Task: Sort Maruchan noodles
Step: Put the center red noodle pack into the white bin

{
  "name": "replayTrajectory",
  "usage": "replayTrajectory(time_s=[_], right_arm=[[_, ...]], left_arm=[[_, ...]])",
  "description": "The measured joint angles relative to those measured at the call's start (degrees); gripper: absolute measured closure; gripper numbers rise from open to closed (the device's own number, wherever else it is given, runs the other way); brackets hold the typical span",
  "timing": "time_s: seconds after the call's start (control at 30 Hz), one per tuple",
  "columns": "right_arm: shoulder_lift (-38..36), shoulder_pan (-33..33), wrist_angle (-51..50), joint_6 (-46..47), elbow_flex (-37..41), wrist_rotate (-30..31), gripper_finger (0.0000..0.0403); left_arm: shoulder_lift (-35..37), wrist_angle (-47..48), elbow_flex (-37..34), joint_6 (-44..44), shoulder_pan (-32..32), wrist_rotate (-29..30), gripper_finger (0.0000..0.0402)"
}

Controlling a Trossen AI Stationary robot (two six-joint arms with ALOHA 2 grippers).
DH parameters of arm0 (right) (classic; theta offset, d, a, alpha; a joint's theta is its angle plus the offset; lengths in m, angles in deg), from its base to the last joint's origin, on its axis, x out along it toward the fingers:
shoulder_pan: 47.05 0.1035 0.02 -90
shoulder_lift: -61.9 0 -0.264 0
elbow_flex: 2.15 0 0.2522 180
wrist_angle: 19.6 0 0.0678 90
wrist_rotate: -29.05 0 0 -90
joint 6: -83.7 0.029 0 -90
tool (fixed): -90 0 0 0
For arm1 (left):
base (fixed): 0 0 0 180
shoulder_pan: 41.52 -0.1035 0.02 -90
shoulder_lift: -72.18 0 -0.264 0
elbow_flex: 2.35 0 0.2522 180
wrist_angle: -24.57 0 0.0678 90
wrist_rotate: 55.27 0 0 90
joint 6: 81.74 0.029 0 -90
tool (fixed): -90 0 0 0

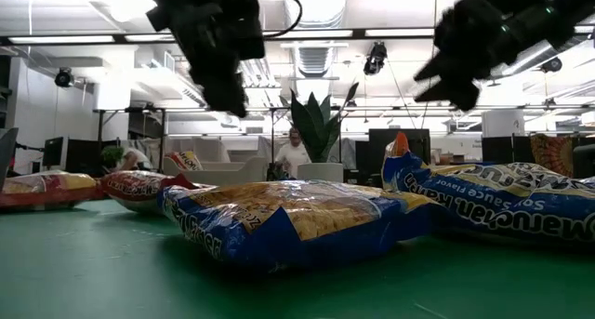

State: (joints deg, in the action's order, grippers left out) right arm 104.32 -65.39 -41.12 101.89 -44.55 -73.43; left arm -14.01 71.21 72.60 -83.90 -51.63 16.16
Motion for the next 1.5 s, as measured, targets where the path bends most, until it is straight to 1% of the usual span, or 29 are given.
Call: replayTrajectory(time_s=[0.07, 0.13, 0.2, 0.3, 0.33, 0.37, 0.47, 0.6, 0.77, 0.83, 0.93, 1.07, 1.13, 1.2, 1.27, 1.33, 1.4, 1.5], right_arm=[[1.7, 0.1, -1.3, -2.2, -2.7, -1.0, 0.0179], [3.5, 0.4, -1.9, -4.4, -4.5, -1.5, 0.0179], [5.1, 0.6, -1.9, -5.6, -5.5, -1.5, 0.0179], [7.6, 0.6, -1.8, -6.2, -5.8, -1.5, 0.0179], [8.5, 0.6, -1.7, -6.3, -5.7, -1.5, 0.0179], [9.4, 0.6, -1.4, -6.6, -5.7, -1.5, 0.0179], [12.1, 0.6, 0.4, -6.7, -5.6, -1.5, 0.0179], [16.1, 0.6, 3.8, -6.6, -5.6, -1.5, 0.0179], [21.4, 0.6, 7.4, -3.8, -5.6, -1.5, 0.0179], [23.6, 0.6, 9.3, -2.3, -5.6, -1.5, 0.0179], [26.6, 1.1, 12.1, -0.8, -5.6, -1.5, 0.0179], [30.1, 2.7, 16.0, 1.6, -5.8, -1.5, 0.0179], [31.7, 3.8, 17.7, 2.3, -6.3, -1.5, 0.0179], [33.7, 5.1, 20.6, 3.2, -7.1, -1.5, 0.0179], [35.6, 6.1, 22.7, 4.2, -8.3, -1.5, 0.0179], [37.9, 6.7, 22.8, 6.3, -10.1, -1.4, 0.0179], [40.0, 7.0, 22.1, 10.4, -11.8, -1.0, 0.0179], [43.4, 7.0, 21.8, 17.2, -13.9, -1.0, 0.0179]], left_arm=[[0.6, 4.2, 0.0, -6.2, 1.7, 0.0, 0.0401], [0.7, 10.0, -0.1, -9.8, 4.1, 1.1, 0.0401], [0.7, 15.5, -0.2, -11.7, 6.8, 5.9, 0.0401], [0.7, 22.0, -0.2, -12.3, 10.0, 15.3, 0.0401], [0.7, 22.8, -0.2, -12.3, 10.5, 17.6, 0.0401], [0.7, 22.9, -0.2, -12.4, 10.6, 18.2, 0.0401], [0.6, 22.6, -0.2, -11.9, 10.3, 16.3, 0.0401], [0.6, 22.5, -1.5, -9.9, 10.4, 16.1, 0.0401], [0.6, 22.1, -5.9, -7.4, 11.1, 14.9, 0.0401], [0.6, 19.5, -8.1, -7.1, 11.1, 14.8, 0.0401], [0.6, 12.8, -11.7, -6.4, 11.0, 16.0, 0.0401], [0.6, 0.2, -15.4, -6.3, 10.8, 17.6, 0.0401], [0.5, -8.3, -17.1, -6.2, 10.5, 21.0, 0.0401], [0.2, -17.1, -18.2, -5.8, 10.1, 26.5, 0.0401], [0.1, -23.1, -18.6, -5.0, 9.8, 31.0, 0.0401], [0.5, -24.2, -18.6, -3.0, 9.8, 31.1, 0.0402], [1.0, -22.4, -18.3, -1.8, 9.9, 29.7, 0.0401], [1.9, -21.1, -18.1, -0.7, 10.1, 23.4, 0.0401]])
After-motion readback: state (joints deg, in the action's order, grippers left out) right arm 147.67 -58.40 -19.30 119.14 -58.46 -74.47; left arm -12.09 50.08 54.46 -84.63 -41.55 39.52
